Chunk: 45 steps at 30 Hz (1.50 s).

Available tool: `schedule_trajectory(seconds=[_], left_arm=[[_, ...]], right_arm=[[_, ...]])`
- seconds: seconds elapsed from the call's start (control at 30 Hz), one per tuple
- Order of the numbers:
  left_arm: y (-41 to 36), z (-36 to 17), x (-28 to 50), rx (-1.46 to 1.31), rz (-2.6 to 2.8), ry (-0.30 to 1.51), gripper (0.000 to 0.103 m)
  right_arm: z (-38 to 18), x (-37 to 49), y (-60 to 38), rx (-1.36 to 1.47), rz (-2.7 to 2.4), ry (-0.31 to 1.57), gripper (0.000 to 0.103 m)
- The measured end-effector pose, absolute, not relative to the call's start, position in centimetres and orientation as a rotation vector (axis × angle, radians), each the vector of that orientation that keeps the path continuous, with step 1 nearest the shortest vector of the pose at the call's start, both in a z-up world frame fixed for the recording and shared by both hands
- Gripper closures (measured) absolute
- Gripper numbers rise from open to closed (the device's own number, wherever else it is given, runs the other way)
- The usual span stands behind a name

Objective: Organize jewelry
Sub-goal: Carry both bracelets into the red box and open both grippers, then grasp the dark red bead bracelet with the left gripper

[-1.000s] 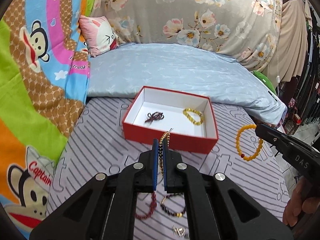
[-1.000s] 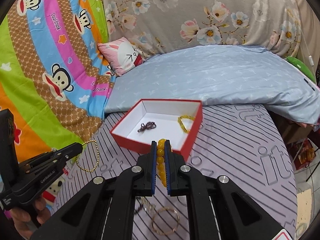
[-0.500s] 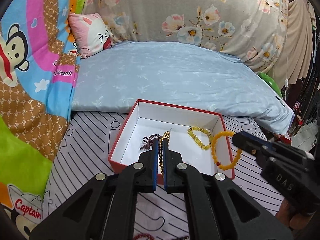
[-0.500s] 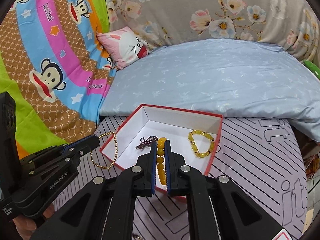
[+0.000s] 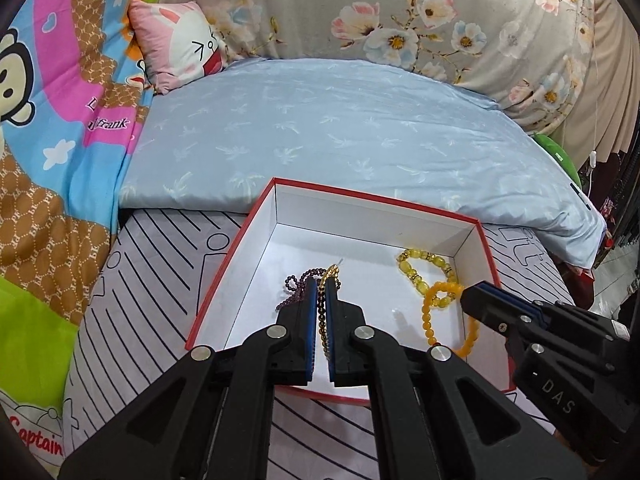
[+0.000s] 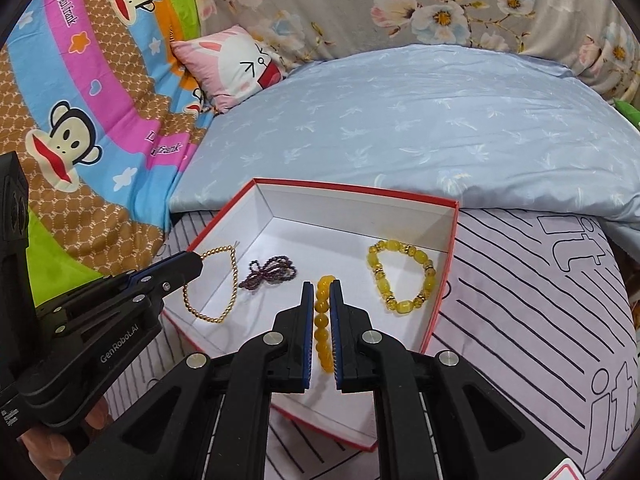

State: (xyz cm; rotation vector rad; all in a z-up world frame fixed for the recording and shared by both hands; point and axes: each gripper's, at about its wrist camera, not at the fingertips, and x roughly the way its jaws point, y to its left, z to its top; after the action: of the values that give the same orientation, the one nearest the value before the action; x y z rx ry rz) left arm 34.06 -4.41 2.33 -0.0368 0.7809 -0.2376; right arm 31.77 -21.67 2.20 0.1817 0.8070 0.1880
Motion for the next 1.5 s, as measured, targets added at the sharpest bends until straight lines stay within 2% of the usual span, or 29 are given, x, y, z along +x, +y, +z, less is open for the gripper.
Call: schedule_trajectory(seconds=[0.07, 0.1, 0.13, 0.37, 0.8, 0.9, 1.5], left_arm=[[-4.1, 2.0, 34.2, -0.054, -0.219, 0.785, 0.087], [-3.8, 2.0, 34.2, -0.066, -0.210, 0.780, 0.067], [-3.3, 2.1, 34.0, -0.077, -0.197, 0.767, 0.055], [-0.7, 3.0, 31.6, -0.105, -0.170, 0.737, 0.055], [1.8, 3.4, 23.5, -0.110, -0.156, 0.734, 0.055], [2.0, 2.8, 21.5, -0.107, -0.152, 0.748, 0.052], [3.1, -4.2, 14.6, -0.090, -0.091, 0.894, 0.052]], right_arm=[[2.2, 31.8, -22.0, 0.173, 0.158, 0.798, 0.075], [2.4, 31.5, -22.3, 0.178, 0.147, 0.787, 0.065], [2.8, 31.2, -22.5, 0.184, 0.139, 0.772, 0.060], [4.6, 27.4, -23.1, 0.157, 0.127, 0.714, 0.055], [4.6, 18.6, -22.4, 0.115, 0.107, 0.712, 0.055], [4.0, 17.0, -22.5, 0.122, 0.104, 0.730, 0.055], [-1.4, 8.3, -23.1, 0.128, 0.061, 0.854, 0.055]])
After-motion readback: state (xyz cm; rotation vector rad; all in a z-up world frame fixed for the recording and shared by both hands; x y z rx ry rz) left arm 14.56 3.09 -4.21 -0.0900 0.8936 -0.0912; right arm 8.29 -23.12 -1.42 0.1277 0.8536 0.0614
